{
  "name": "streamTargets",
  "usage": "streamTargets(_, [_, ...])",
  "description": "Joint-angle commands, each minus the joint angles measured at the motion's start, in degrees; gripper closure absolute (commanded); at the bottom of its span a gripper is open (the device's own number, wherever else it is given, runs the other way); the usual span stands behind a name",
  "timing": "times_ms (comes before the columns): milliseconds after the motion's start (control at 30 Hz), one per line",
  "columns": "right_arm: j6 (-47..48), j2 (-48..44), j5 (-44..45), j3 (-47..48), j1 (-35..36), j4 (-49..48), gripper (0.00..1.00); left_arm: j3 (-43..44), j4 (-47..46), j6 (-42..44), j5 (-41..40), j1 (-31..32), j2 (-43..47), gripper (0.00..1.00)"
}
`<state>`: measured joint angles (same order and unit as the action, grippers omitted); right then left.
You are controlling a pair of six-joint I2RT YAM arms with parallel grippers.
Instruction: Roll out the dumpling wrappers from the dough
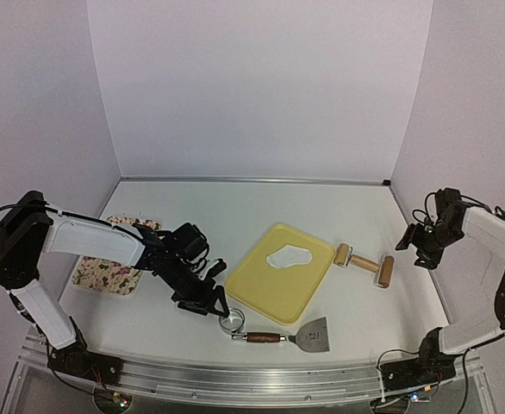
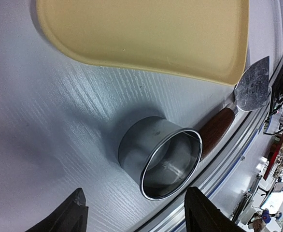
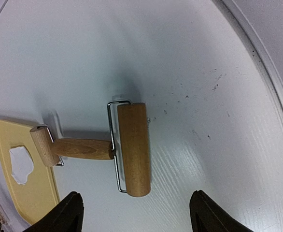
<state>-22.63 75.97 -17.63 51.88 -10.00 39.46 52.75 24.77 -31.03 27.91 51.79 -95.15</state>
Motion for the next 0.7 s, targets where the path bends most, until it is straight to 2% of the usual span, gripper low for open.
streamTargets(0, [3.31,-2.63,5.59,4.12,-0.19,3.79,0.23,2.5,-1.36,-1.44,0.36,0.51,-1.88,0.42])
streamTargets(167, [4.57,-3.33,5.39,6.82,-0.2,5.75,0.23,6.11,1.17,-0.25,-2.47,1.39,-5.27,0.62])
streamTargets(267, [4.56,-3.46,4.81,7.43,-0.17,6.2,0.23,7.58,2.05,0.34,-3.85,1.64,-6.54,0.69])
streamTargets(533, [4.66,-3.64,3.29,8.08,-0.15,6.57,0.24,10.68,5.72,2.03,-6.31,2.75,-8.96,0.98])
streamTargets(667, [5.22,-3.78,0.13,9.39,-0.19,7.37,0.26,12.75,8.24,2.2,-9.54,3.09,-6.26,1.0])
